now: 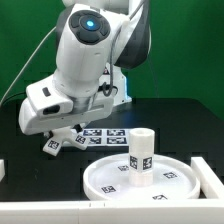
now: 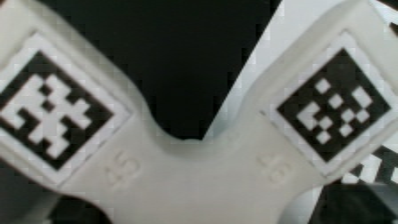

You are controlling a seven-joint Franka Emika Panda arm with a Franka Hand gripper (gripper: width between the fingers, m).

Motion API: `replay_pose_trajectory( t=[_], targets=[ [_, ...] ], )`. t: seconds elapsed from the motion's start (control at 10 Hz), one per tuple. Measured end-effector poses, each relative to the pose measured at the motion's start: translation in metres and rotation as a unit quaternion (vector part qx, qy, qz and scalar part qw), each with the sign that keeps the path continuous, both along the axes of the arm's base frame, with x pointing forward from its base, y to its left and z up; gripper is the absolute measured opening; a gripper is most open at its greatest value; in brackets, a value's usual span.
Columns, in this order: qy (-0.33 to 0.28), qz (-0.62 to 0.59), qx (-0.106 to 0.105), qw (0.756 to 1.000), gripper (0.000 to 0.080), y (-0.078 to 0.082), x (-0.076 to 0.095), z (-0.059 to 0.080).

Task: Assemble round table

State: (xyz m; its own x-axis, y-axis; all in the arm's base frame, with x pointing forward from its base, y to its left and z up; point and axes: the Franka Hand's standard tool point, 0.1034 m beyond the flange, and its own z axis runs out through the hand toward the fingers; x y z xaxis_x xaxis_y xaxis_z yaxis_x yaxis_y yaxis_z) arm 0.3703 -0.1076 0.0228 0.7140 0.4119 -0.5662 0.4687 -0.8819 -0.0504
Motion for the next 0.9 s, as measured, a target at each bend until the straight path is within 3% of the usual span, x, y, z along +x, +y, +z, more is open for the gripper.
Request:
replay_pose_trajectory(
  t=[0.1,0.5,0.6,0.7,0.8,0.9],
  targets=[
    [0.0,0.0,0.0,1.0,0.0466,0.0,0.0,0.0],
    [0.0,-0.004,0.001,1.0,0.0442,0.001,0.0,0.001],
    [-0.002,-0.045,0.018,0.999,0.0442,0.01,0.005,0.012],
    [0.017,-0.075,0.032,0.997,0.0442,0.022,0.01,0.033],
    [0.025,-0.084,0.047,0.995,0.0442,0.035,0.026,0.06],
    [-0.012,-0.103,0.083,0.991,0.0442,0.048,0.047,0.081]
  ],
)
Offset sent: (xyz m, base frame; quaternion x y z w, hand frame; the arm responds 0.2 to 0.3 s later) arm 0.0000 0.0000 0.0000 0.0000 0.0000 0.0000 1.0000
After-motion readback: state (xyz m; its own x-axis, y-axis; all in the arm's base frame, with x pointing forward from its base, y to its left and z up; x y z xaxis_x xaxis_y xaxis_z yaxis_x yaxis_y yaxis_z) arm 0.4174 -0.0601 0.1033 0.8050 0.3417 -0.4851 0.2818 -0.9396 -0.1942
